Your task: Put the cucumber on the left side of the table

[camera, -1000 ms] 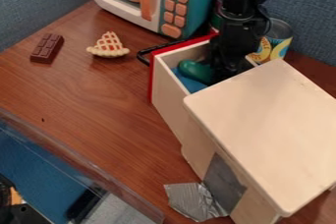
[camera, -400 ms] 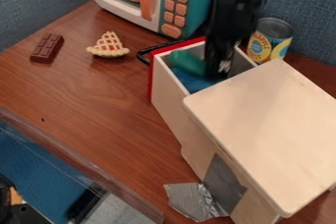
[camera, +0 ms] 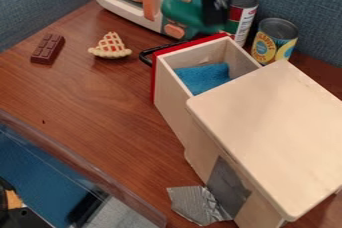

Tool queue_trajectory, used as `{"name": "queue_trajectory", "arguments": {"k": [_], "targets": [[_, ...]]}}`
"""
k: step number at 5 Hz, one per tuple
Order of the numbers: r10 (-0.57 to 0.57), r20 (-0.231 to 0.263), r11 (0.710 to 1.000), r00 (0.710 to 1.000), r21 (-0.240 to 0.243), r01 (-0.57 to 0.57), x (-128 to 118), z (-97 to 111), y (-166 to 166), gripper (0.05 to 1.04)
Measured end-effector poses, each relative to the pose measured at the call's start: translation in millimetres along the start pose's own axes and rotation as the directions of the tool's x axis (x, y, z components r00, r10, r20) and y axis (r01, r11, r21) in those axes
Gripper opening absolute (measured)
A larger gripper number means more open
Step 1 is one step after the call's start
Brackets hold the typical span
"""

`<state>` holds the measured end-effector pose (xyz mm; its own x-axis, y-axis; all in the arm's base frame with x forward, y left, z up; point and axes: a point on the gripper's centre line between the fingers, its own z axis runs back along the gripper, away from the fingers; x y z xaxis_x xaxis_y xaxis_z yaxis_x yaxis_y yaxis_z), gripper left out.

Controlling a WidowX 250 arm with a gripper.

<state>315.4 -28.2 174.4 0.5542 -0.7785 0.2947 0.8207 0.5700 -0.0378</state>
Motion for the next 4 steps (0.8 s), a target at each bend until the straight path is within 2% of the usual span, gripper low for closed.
{"name": "queue_trajectory", "arguments": {"k": [1,2,3,4], "targets": [[0.124,0.044,0.992,0.991,0.024,-0.125,-20.6,19.6,13.3,0.361],[0.322,0.090,0.944,0.942,0.049,-0.327,-63.1,35.0,39.5,0.361],[0.470,0.104,0.877,0.876,0.055,-0.477,-111.9,30.1,63.1,0.360],[0.546,0.103,0.833,0.832,0.038,-0.551,-157.3,6.2,76.9,0.360]]}}
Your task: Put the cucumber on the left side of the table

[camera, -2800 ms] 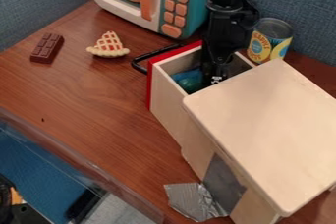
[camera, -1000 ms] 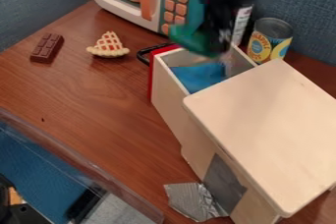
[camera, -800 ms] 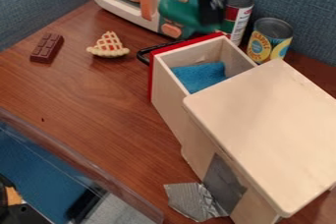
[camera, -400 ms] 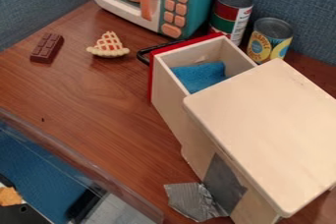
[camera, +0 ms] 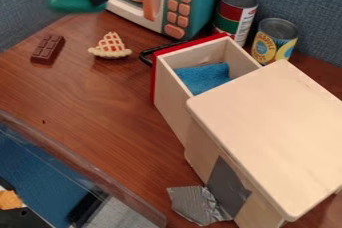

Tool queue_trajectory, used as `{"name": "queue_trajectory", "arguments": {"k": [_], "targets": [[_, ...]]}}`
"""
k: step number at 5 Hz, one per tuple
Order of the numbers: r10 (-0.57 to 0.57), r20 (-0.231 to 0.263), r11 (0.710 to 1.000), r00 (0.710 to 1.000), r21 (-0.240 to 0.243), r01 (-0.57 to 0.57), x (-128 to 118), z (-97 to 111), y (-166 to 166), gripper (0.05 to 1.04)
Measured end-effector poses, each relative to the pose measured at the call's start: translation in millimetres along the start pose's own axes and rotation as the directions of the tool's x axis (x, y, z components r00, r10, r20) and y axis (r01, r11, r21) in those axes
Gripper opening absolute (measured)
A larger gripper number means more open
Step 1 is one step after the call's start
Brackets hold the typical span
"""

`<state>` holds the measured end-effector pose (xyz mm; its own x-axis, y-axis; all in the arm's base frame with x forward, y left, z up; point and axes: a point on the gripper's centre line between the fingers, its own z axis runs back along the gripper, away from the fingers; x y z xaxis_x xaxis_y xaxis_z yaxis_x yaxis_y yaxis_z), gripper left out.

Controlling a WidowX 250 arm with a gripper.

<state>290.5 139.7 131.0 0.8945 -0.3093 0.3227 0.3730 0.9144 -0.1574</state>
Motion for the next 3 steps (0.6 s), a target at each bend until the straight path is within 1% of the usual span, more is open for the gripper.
{"name": "queue_trajectory", "arguments": {"k": [1,2,3], "targets": [[-0.002,-0.049,1.000,0.999,-0.008,0.001,-27.8,-36.1,17.9,0.360],[-0.017,-0.095,1.000,0.995,-0.012,0.016,-47.7,-63.9,18.9,0.360],[-0.010,-0.159,1.000,0.987,-0.029,0.005,-65.3,-88.9,20.3,0.429]]}}
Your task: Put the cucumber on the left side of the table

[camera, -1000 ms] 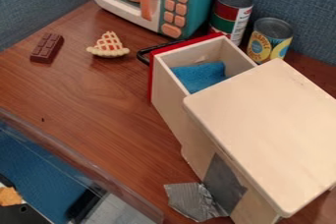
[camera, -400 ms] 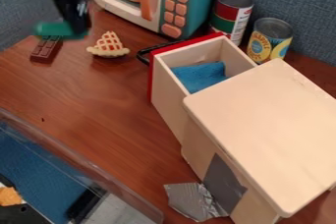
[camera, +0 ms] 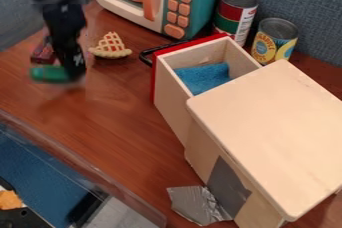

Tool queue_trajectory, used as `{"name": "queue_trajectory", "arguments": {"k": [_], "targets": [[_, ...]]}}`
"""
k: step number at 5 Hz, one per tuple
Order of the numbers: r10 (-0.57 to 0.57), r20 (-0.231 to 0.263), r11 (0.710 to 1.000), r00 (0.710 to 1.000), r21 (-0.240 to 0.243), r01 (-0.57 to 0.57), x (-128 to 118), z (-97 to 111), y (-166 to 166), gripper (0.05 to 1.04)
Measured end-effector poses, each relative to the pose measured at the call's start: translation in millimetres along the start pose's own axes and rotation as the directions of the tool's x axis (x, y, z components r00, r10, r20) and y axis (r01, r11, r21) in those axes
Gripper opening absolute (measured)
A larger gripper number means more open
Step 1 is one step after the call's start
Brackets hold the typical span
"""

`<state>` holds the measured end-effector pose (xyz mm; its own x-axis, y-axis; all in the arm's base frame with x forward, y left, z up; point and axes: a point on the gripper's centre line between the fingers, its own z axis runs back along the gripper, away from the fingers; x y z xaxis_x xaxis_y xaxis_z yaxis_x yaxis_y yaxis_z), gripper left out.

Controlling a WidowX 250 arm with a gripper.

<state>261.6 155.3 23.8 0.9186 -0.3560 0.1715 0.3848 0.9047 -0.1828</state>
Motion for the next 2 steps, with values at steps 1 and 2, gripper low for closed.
{"name": "queue_trajectory", "arguments": {"k": [1,2], "targets": [[0.021,-0.005,1.000,1.000,0.020,-0.021,-0.6,-2.0,2.5,0.744],[0.030,-0.041,1.000,0.999,0.001,-0.030,-3.2,1.0,-0.6,0.987]]}}
